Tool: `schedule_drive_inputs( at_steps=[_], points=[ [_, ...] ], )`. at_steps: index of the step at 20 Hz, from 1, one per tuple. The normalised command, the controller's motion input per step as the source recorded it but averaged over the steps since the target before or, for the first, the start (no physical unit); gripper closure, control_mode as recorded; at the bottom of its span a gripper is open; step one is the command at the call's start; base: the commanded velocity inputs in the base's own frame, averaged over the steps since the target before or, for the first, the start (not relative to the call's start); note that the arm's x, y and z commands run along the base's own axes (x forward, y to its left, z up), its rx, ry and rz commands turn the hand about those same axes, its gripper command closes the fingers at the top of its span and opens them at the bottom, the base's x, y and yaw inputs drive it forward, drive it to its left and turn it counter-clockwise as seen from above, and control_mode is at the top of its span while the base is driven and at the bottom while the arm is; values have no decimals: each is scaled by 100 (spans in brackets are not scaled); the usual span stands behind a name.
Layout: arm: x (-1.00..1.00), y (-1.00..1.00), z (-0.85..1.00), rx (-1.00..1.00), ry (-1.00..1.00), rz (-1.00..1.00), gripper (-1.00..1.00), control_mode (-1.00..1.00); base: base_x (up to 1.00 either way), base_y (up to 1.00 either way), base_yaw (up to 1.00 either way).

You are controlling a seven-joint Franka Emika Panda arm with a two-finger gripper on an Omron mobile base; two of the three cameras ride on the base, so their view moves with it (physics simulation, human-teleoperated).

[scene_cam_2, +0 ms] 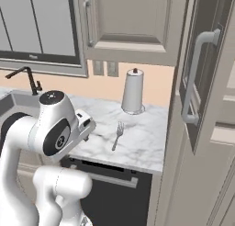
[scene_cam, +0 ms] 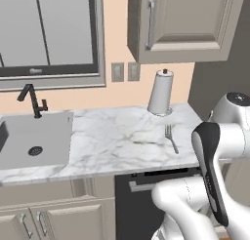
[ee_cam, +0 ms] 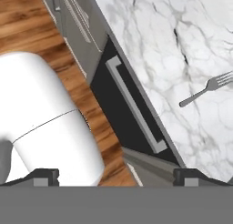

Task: Organize the utensils by type. Pick up the wooden spoons from the counter and place them in the open cabinet. Then pick up the metallic utensils from the counter and place them in the open drawer.

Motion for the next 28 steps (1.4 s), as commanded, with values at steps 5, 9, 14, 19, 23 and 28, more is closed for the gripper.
schedule_drive_inputs(
  at_steps=[5,9,14,19,23,28],
  points=[
    [0,0,0,0,0,0,-100,100,15,-13,-18],
    [0,0,0,0,0,0,-100,100,23,-4,-18],
    [24,0,7,8,0,-11,-100,-100,13,0,-7],
    [45,0,2,12,0,-26,-100,-100,0,0,0],
    [38,0,0,13,0,-41,-100,-100,0,0,0],
    [34,0,-2,15,-1,-48,-100,-100,0,0,0]
  ],
)
